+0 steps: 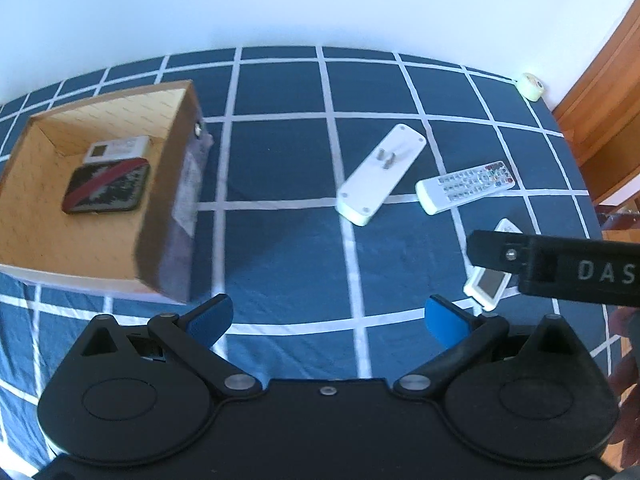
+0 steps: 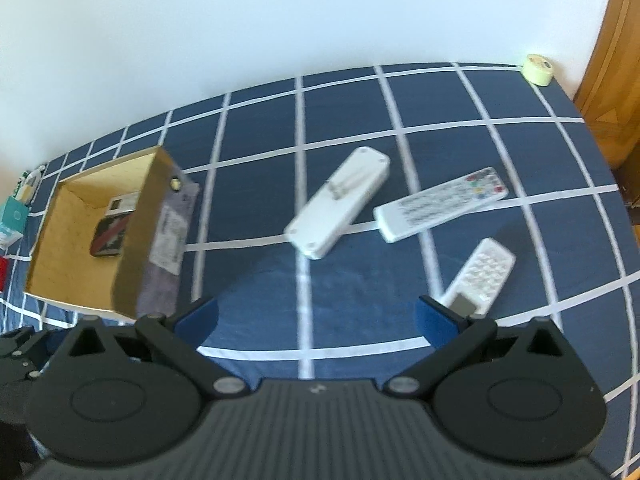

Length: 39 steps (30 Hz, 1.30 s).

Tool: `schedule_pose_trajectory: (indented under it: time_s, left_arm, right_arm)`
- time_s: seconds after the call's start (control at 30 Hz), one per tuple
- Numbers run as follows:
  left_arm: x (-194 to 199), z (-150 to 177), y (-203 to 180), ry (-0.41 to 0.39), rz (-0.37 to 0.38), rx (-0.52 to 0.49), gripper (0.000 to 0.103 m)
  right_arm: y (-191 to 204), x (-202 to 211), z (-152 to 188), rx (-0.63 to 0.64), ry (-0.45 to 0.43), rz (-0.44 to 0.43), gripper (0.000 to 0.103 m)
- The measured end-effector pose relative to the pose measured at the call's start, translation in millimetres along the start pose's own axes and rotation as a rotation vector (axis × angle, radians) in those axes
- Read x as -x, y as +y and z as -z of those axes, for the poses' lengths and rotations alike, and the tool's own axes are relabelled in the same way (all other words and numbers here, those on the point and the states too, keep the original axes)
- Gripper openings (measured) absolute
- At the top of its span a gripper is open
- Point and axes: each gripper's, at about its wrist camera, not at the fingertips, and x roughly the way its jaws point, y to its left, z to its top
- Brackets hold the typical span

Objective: Organize objects
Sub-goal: 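Withdraw the right gripper and move it toward the white TV remote, then close the right gripper on the white TV remote with coloured buttons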

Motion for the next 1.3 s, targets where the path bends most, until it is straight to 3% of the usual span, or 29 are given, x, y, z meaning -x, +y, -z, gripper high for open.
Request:
schedule_pose_trajectory:
  time_s: [0.3, 0.67, 1.3]
  left_arm:
    - [-26.6, -8.4, -43.1, 0.029, -0.027, 0.040, 0.103]
    - [-64.1, -35.7, -78.4, 0.065, -0.037, 0.088, 0.103]
    - [-158.2, -88.1, -118.5, 0.172, -0.064, 0.152, 0.103]
  right_arm:
    - [-63.1, -5.8, -19.3, 0.026, 0.024, 0.010, 0.103]
    - [-113.4, -29.2, -55.3, 0.085, 0.077, 0.019, 0.103]
    - [-179.9, -129.1, -123.2, 0.141, 0.215, -0.014, 0.103]
